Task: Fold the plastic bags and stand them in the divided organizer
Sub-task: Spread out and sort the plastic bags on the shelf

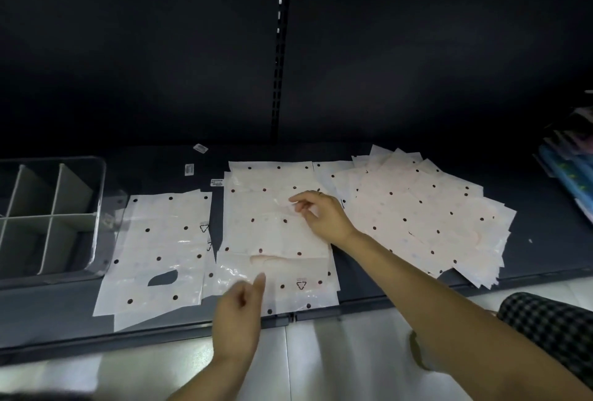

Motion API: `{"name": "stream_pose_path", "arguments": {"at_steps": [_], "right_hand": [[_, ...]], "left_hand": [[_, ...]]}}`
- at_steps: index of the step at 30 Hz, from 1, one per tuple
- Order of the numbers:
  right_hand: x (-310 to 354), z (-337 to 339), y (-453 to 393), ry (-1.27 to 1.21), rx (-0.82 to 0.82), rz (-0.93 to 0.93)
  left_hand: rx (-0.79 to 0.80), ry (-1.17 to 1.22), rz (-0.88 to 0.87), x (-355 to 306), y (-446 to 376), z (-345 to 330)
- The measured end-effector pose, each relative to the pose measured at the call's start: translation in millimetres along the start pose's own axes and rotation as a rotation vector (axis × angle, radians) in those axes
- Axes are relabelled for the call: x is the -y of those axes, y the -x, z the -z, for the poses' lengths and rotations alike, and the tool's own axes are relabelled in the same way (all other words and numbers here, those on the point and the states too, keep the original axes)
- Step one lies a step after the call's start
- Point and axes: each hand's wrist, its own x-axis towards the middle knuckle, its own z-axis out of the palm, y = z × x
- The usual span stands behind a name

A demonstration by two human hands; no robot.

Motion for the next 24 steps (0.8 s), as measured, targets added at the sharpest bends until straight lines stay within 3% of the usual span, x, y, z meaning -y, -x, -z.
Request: {"name": "stream_pose_path", "arguments": {"at_steps": [2, 4, 6, 8, 11, 13, 15, 17, 21, 24], "right_hand": [[14, 4, 0, -0.038, -0.014, 0.1], [33, 10, -3, -0.094, -0.024, 0.223], [46, 17, -4, -0.165, -0.055, 0.313], [45, 21, -5, -0.131, -0.091, 0.368], [13, 24, -5, 0.068, 0.008, 0.189], [-17, 23, 1, 0.09, 0.054, -0.072], [-37, 21, 9, 0.023, -0.011, -0.253], [-48, 18, 19, 0.02, -0.042, -0.258], [-71, 31, 45, 0.33, -0.217, -0.136], [-97, 64, 60, 0.601, -0.31, -0.396]], "left_hand": [[-0.175, 0.074, -0.176, -17, -20, 5], [-0.323, 0.151, -0.157, -33, -51, 15], [-0.22, 0.164, 0.005, -42, -80, 25], [0.019, 0.104, 0.218, -48, -97, 30], [0.218, 0.066, 0.271, -48, -101, 30], [0.18, 0.05, 0.197, -45, -105, 26], [0.115, 0.033, 0.131, -47, -105, 21], [0.031, -0.068, 0.044, -48, -106, 17], [-0.093, -0.28, -0.145, -36, -113, 19], [-0.148, -0.557, -0.304, -26, -107, 21]]}}
